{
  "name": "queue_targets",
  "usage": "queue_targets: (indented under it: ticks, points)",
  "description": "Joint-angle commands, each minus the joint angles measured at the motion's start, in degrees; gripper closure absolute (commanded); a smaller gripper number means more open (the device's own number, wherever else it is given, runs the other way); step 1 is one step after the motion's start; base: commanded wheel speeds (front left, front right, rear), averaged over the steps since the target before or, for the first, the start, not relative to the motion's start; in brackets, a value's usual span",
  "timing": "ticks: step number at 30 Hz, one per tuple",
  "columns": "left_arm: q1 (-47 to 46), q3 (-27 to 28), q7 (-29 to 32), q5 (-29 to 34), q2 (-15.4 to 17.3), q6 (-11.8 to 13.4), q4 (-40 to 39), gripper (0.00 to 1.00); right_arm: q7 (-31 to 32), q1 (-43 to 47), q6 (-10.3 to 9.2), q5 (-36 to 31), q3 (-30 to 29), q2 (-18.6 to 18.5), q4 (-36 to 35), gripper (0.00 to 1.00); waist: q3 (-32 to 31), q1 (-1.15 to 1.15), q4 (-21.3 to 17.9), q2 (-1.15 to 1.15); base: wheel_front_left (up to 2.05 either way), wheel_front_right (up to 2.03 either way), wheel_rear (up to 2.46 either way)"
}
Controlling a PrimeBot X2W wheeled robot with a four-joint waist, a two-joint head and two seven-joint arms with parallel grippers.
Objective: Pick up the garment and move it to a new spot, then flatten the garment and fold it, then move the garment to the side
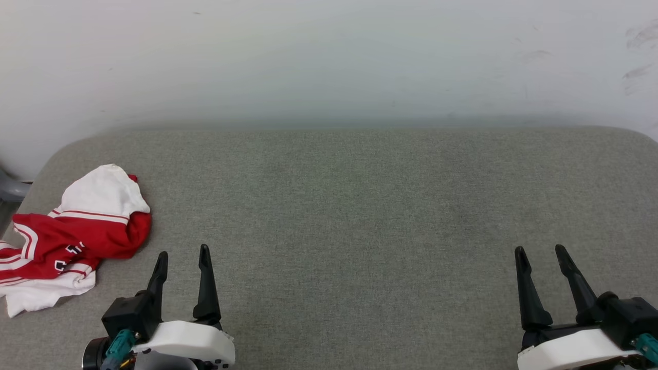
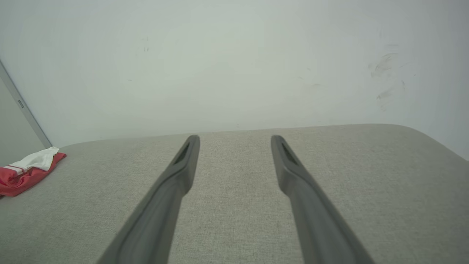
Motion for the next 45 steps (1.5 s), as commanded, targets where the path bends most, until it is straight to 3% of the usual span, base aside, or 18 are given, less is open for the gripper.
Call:
queue_targets:
  ticks: [1,33,45]
  points:
    - [0.34,-0.19,-0.57,1.42,0.14,0.07,-0.46,0.0,-0.57,0.35,-0.01,-1.42,0.02,0.01,-0.72,0.0,-0.02,0.0,0.0,0.0,0.0,0.0,0.0]
    - [1.95,1.98,-3.98,11.6,-1.79,-2.9,-0.12,0.0,-3.98,2.61,-0.02,-6.14,0.26,0.03,-3.1,0.0,0.02,0.0,0.21,0.0,0.0,0.0,0.0]
    - [1.73,2.35,-3.85,10.12,-1.97,-3.69,1.29,0.0,-3.89,2.78,-0.02,-4.1,-0.14,0.04,-2.12,0.0,0.21,0.0,0.29,0.0,0.0,0.0,0.0]
